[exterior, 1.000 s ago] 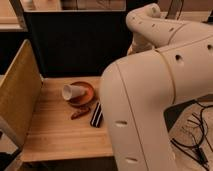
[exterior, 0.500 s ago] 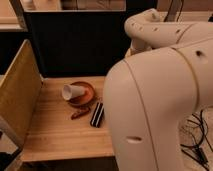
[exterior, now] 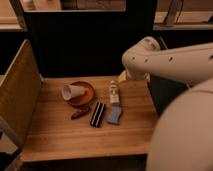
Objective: Place the white sponge in the ceramic bowl
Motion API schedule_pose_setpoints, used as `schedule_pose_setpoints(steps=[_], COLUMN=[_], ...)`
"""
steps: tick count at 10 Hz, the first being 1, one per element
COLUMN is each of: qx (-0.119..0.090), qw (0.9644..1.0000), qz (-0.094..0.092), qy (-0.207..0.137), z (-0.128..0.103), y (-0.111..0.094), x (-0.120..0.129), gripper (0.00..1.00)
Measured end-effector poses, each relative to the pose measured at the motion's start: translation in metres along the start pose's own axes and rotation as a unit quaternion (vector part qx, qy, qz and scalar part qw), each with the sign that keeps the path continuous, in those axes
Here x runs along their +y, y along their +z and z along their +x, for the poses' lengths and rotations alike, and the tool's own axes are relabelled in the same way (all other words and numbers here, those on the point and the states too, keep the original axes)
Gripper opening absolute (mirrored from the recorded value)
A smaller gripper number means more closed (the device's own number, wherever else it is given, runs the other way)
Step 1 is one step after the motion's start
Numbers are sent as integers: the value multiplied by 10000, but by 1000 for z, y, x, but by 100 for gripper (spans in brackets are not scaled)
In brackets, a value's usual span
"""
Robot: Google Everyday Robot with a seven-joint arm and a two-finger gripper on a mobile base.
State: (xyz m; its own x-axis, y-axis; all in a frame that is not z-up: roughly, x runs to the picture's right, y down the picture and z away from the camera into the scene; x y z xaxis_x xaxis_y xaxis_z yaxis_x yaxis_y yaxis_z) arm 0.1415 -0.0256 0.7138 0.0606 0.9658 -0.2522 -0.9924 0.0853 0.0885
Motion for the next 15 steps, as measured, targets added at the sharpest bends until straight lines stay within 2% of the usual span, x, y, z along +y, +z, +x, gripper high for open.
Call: schedule_pose_setpoints(steps=[2,3,4,5,6,10,11,13,14,15], qx=[-49,-64,-92,-94,-89,-55,48,529,892,1162], qw=[9986,9972,9935,9909,9900,9908,9919,9929,9904,9869], qz=[18,28,63,85,107,123,107,-7,-59,-124], qy=[-532,-743,-1137,-1344,-1402,-1344,-1261,-1065,-1051,-1108], z=[27,33,41,46,48,49,53,76,97,113], y=[-2,-1,1,2,3,4,9,34,55,70], x=[33,49,81,100,104,100,96,97,106,118], gripper=[80,80,80,80,80,80,80,80,80,80])
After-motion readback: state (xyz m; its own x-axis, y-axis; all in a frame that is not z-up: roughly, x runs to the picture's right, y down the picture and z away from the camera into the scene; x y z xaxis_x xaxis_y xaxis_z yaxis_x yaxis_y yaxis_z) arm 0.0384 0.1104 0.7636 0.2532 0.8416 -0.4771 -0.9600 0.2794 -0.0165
